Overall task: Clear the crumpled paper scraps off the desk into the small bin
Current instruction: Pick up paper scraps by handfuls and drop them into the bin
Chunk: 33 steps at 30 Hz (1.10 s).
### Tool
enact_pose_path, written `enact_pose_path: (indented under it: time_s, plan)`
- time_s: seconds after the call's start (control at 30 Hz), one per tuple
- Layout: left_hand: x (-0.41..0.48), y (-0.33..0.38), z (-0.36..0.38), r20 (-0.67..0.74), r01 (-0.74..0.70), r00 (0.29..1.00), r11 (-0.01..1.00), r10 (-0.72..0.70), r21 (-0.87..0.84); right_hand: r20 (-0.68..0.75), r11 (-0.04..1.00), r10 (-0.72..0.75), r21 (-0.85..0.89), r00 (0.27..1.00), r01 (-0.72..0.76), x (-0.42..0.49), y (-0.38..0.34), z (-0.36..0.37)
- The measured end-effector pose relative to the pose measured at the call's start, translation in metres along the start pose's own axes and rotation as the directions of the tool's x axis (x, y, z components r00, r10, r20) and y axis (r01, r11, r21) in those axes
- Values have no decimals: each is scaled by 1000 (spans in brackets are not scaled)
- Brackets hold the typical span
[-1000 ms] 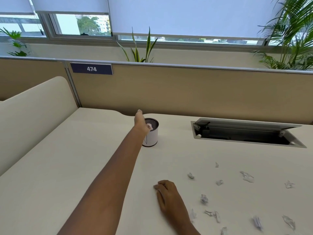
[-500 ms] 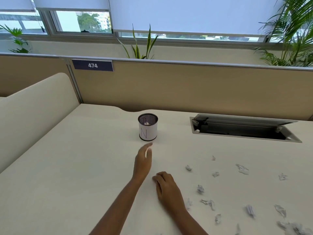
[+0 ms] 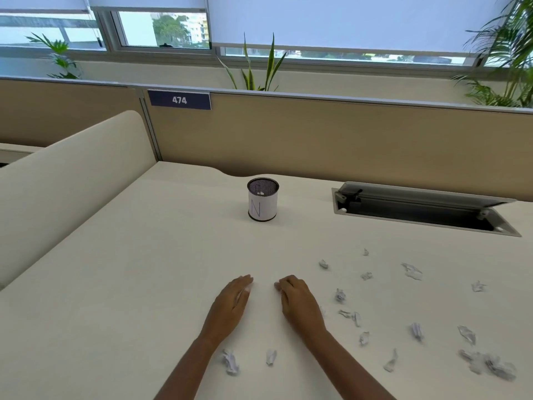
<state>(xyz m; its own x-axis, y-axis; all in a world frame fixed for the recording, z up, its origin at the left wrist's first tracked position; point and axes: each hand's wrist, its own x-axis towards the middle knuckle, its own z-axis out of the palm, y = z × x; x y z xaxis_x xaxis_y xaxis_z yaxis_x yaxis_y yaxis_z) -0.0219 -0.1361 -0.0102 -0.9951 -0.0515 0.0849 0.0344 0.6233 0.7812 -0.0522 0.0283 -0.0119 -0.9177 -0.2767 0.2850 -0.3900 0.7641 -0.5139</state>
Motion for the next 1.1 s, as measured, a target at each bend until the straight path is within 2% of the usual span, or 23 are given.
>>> enact_pose_path:
  time_s: [0.13, 0.2, 0.3, 0.37, 0.43, 0.5, 0.6, 0.7, 0.87, 1.1]
  plan:
    - [-8, 3, -2, -15, 24, 1000, 1000, -24, 4, 192, 994, -32, 110, 981, 11, -10, -9, -23]
    - [-12, 7, -3, 6, 75, 997, 995, -75, -59, 334, 978, -120, 200, 935, 54, -18, -13, -35]
    - [-16, 16, -16, 220, 170, 966, 975, -135, -145, 536, 959, -251, 250, 806, 133, -33, -12, -44]
    - [-19, 19, -30, 412, 165, 900, 986, -142, -20, 570, 955, -274, 259, 774, 146, -39, -10, -47]
    - [-22, 22, -46, 542, 103, 826, 987, -153, 122, 565, 950, -295, 258, 771, 174, -42, -8, -49]
    - [-25, 24, -56, 606, 49, 775, 973, -179, 224, 542, 944, -317, 261, 778, 202, -43, -8, -49]
    - [-30, 28, -62, 645, 21, 729, 950, -227, 311, 498, 948, -288, 269, 818, 170, -44, -8, -47]
    - [-35, 27, -58, 612, -7, 763, 943, -211, 334, 460, 964, -240, 220, 855, 152, -42, -7, -44]
    - [-33, 18, -44, 411, 51, 899, 969, -149, 240, 361, 982, -185, 99, 914, 159, -35, -3, -41]
    - [-15, 33, -9, 202, 130, 971, 991, -132, 23, 158, 997, 34, 67, 987, -45, -20, 0, -31]
